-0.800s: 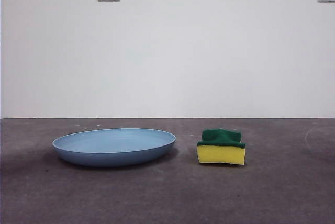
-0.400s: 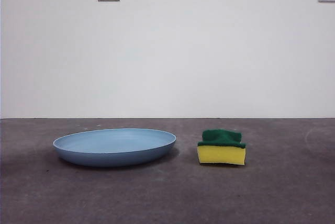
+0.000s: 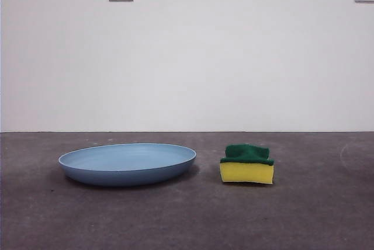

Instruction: Pick up the plate,pick up the cloth,clean the plate with the cloth

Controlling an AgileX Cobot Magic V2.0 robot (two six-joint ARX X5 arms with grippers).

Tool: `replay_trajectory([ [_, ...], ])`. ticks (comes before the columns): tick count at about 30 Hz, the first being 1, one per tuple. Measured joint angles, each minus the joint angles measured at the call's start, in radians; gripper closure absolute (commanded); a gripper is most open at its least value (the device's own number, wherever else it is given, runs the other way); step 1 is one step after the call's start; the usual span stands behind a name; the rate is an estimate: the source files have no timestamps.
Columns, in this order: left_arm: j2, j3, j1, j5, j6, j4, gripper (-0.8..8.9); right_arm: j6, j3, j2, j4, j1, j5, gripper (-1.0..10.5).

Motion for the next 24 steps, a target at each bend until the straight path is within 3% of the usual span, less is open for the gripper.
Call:
replay_trajectory([
  [9,-0.099,-0.143,0.009,0.007,0.000,0.044,8.17,0.000,0.000,0.000,0.000,0.000,0.000,9.5],
  [24,-0.100,-0.148,0.010,0.008,0.000,-0.013,8.17,0.000,0.000,0.000,0.000,0.000,0.000,9.5],
])
